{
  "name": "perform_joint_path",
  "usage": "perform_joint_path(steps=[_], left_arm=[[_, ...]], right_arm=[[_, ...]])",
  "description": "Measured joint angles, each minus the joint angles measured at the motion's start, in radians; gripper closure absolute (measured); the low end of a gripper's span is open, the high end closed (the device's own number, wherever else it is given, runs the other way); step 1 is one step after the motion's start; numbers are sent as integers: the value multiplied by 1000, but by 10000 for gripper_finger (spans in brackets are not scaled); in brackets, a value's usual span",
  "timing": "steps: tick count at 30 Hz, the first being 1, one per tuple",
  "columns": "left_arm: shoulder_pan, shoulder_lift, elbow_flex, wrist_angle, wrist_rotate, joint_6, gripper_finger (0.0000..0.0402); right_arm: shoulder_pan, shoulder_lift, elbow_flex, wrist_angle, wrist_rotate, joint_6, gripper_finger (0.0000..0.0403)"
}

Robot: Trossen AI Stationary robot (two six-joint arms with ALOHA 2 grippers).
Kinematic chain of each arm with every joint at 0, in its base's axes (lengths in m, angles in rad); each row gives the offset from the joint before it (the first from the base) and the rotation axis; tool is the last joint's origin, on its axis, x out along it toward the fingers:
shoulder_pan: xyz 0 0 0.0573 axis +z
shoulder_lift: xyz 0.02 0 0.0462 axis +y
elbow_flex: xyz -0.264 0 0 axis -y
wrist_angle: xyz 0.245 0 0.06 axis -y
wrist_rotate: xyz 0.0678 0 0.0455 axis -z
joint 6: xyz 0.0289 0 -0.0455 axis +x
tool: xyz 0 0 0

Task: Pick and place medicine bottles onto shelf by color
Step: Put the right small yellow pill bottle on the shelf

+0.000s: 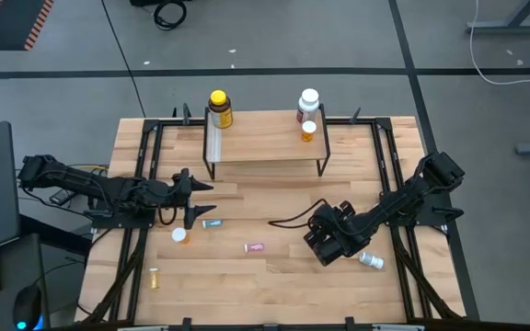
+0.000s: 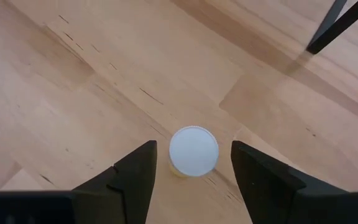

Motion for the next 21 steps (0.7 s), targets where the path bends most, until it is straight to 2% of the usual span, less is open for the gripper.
perform_joint_path(steps=[10,21], left_arm=[[0,0,0,0,0,0,88],[0,0,0,0,0,0,88]], right_arm=[[-25,0,0,4,-32,-26,194],[-27,0,0,22,-52,-46,261]])
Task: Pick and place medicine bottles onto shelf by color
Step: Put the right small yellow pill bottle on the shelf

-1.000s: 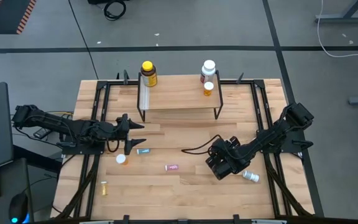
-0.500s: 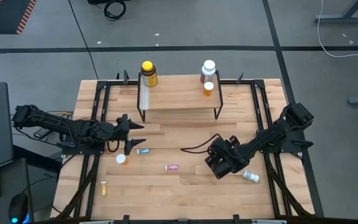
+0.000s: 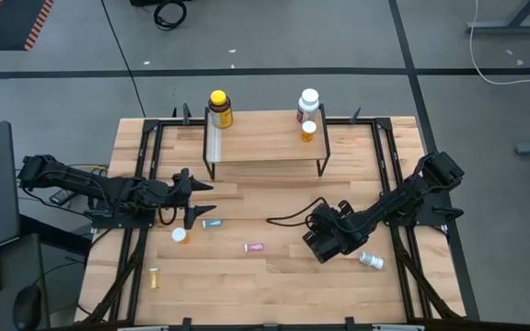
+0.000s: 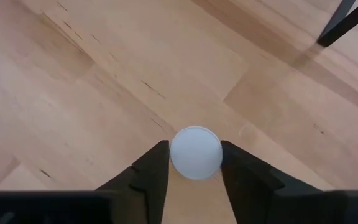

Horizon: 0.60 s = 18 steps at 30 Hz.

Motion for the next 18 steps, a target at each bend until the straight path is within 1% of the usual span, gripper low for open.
perform_joint_path(steps=[4,10,14,18], left_arm=[[0,0,0,0,0,0,88],[0,0,0,0,0,0,88],[0,0,0,0,0,0,88],[0,0,0,0,0,0,88]], right_arm=[[0,0,0,0,0,-7,275],[-6,-8,0,0,-11,-27,267],[-24,-46,0,6,-10,-63,267],[-54,-103,0,27,-5,-135,268]])
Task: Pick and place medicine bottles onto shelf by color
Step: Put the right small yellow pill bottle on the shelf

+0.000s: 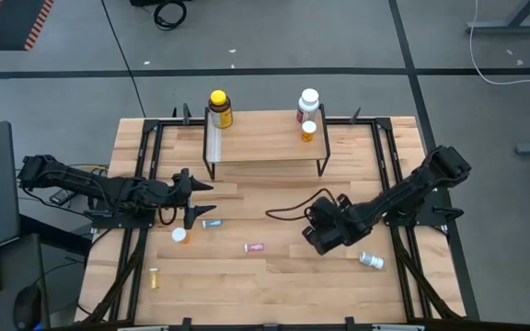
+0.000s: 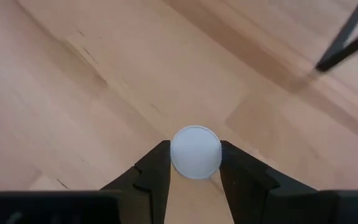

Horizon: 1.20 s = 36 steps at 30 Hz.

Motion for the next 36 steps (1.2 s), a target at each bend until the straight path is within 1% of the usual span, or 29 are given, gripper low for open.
perform_joint_path(steps=[5,12,16,21,25,30,36], left_arm=[[0,0,0,0,0,0,88],[0,0,0,0,0,0,88],[0,0,0,0,0,0,88],[0,0,0,0,0,0,88],[0,0,0,-1,0,0,88],[0,0,0,-7,0,0,88],[0,0,0,-12,0,0,88]], right_arm=[[-51,-89,0,49,1,-139,268],[-155,-207,1,146,-4,-394,268],[-224,-250,12,185,-30,-541,268],[-296,-236,113,176,-56,-723,268],[-345,-202,221,120,-56,-831,268],[-418,-155,336,30,-72,-909,268],[-516,-133,380,-17,-140,-943,268]])
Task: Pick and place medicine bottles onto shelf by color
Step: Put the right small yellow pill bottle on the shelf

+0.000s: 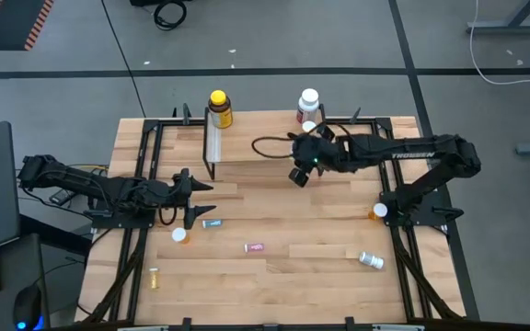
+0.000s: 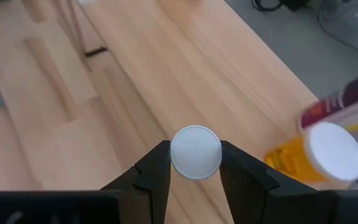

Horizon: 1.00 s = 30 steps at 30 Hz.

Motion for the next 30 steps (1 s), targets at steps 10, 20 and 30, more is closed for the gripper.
perform_joint_path(steps=[10,20,30], left_arm=[[0,0,0,-11,0,0,88],[0,0,0,-11,0,0,88],[0,0,0,-11,0,0,88]], right_arm=[[-87,0,0,-135,-34,69,268],[-106,0,0,-134,-46,80,268],[-108,-1,0,-134,-39,114,268]])
